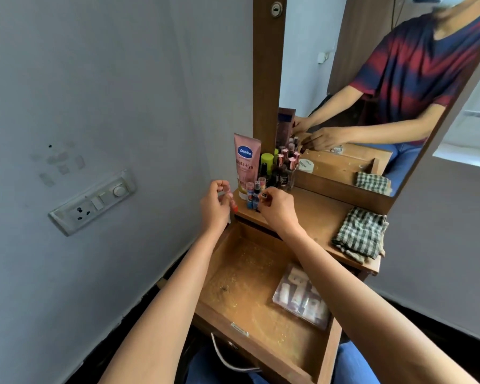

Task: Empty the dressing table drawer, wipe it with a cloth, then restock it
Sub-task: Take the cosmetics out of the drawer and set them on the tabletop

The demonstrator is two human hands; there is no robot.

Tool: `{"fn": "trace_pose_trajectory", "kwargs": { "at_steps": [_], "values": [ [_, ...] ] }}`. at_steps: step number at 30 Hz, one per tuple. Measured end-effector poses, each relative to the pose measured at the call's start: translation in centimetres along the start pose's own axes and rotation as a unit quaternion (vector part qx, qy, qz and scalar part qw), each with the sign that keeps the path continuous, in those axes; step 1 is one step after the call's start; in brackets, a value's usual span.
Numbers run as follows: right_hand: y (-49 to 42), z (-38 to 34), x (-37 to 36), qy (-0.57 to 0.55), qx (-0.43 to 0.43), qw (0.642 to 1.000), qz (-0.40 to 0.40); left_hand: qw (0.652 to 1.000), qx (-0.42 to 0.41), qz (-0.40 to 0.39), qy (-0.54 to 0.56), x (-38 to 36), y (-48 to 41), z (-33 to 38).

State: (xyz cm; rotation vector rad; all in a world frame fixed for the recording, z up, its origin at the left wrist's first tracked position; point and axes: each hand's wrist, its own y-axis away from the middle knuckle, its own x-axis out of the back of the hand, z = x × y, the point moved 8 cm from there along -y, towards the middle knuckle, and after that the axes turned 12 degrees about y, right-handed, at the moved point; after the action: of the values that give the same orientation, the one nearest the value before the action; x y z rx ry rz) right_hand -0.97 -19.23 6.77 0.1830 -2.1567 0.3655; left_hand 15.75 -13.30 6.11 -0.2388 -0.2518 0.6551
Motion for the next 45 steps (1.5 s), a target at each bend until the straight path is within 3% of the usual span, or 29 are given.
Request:
{"fn": "trace_pose_trajectory", "kwargs": {
  "at_steps": [15,37,45],
  "values": [
    [-0.9,2.4,-1.2,0.011,-0.012,0.999,0.049,0.996,-0.065,-0.026,-0.049,-3.2,-1.6,-1.6],
    [-0.7,3.0,-1.4,-0.040,0.003,0.998,0.045,0.997,-0.002,-0.035,-0.074,-3.6,-0.9,-3.5],
    [5.1,3.4,3.2,-0.012,0.069,0.985,0.160,1.000,0.010,0.021,-0.013,-1.6,4.2,-1.4]
  ]
}}
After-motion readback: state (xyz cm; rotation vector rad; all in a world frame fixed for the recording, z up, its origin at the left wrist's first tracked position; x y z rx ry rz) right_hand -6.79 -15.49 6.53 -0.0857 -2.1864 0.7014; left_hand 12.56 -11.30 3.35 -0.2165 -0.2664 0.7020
